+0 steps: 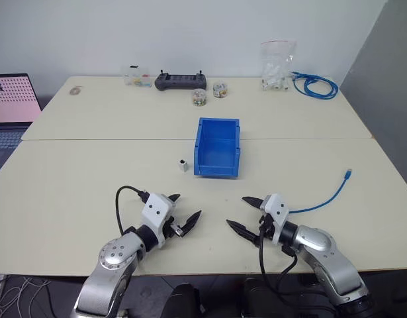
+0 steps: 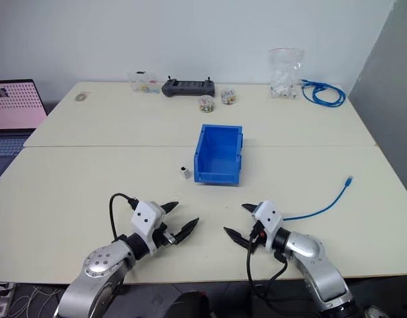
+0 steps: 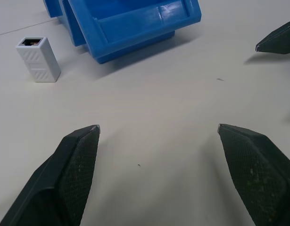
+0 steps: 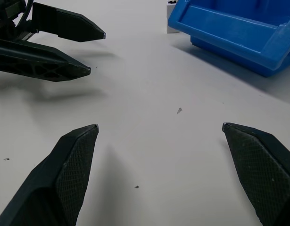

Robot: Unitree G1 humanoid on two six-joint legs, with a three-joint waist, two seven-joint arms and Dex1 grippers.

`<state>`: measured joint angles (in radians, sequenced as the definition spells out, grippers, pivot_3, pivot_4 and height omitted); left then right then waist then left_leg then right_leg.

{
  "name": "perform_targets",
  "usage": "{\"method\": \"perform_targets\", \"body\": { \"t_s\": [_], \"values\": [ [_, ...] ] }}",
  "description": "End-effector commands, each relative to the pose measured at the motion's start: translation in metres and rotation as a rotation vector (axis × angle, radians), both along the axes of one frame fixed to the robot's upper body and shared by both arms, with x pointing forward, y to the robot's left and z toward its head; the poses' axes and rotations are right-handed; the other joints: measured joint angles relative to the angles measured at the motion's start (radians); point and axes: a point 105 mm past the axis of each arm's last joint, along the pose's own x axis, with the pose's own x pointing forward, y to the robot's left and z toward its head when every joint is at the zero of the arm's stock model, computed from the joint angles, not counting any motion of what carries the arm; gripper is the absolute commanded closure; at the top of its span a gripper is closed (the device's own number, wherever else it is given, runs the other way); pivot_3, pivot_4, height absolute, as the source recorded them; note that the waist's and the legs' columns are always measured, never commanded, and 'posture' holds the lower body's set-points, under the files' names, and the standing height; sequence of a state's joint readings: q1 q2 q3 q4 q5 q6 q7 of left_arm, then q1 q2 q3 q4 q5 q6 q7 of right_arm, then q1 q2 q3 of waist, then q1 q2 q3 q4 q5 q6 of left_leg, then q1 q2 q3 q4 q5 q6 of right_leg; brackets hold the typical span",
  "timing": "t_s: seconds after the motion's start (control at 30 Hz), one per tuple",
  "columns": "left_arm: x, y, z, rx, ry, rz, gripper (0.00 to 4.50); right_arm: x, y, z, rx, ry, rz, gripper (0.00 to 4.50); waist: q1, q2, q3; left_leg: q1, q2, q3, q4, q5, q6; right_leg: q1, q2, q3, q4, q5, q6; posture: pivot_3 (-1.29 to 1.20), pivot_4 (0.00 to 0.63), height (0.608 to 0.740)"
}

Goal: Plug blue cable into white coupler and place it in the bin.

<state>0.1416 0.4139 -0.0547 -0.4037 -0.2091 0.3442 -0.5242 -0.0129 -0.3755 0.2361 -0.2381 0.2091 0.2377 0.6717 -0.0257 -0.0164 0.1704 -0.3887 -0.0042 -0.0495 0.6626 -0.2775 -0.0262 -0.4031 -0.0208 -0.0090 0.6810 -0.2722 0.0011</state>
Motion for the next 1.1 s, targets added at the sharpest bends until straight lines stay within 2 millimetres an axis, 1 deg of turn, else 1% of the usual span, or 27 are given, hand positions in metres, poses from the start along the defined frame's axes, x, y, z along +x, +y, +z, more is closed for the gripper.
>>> {"method": "perform_targets", "body": {
  "t_s": [0.03,0.3,0.73,0.87,0.97,1.1],
  "values": [
    [-0.003,-0.005,0.014,-0.026,-0.064,-0.025,0.30,0.002,-0.001,0.011,0.006,-0.051,0.008,0.04,0.000,0.000,0.000,0.000,0.000,0.000,0.000,0.000,0.000,0.000,0.000,0.000,0.000,0.000,0.000,0.00,0.150,0.740],
    [-0.006,-0.003,0.012,-0.030,-0.052,-0.023,0.30,0.000,-0.003,0.010,-0.002,-0.051,0.009,0.04,0.000,0.000,0.000,0.000,0.000,0.000,0.000,0.000,0.000,0.000,0.000,0.000,0.000,0.000,0.000,0.00,0.150,0.740],
    [-0.013,-0.006,0.010,-0.045,-0.066,-0.066,0.30,0.000,-0.005,0.010,-0.005,-0.049,0.014,0.04,0.000,0.000,0.000,0.000,0.000,0.000,0.000,0.000,0.000,0.000,0.000,0.000,0.000,0.000,0.000,0.00,0.150,0.740],
    [-0.015,-0.007,0.012,-0.056,-0.067,-0.082,0.30,-0.001,-0.005,0.010,-0.005,-0.050,0.016,0.04,0.000,0.000,0.000,0.000,0.000,0.000,0.000,0.000,0.000,0.000,0.000,0.000,0.000,0.000,0.000,0.00,0.150,0.740],
    [-0.017,-0.008,0.018,-0.091,-0.075,-0.106,0.30,-0.002,-0.005,0.010,-0.005,-0.048,0.019,0.04,0.000,0.000,0.000,0.000,0.000,0.000,0.000,0.000,0.000,0.000,0.000,0.000,0.000,0.000,0.000,0.00,0.150,0.740],
    [-0.018,-0.005,0.019,-0.096,-0.073,-0.102,0.30,-0.004,-0.005,0.009,-0.006,-0.043,0.023,0.04,0.000,0.000,0.000,0.000,0.000,0.000,0.000,0.000,0.000,0.000,0.000,0.000,0.000,0.000,0.000,0.00,0.150,0.740]
  ]
}}
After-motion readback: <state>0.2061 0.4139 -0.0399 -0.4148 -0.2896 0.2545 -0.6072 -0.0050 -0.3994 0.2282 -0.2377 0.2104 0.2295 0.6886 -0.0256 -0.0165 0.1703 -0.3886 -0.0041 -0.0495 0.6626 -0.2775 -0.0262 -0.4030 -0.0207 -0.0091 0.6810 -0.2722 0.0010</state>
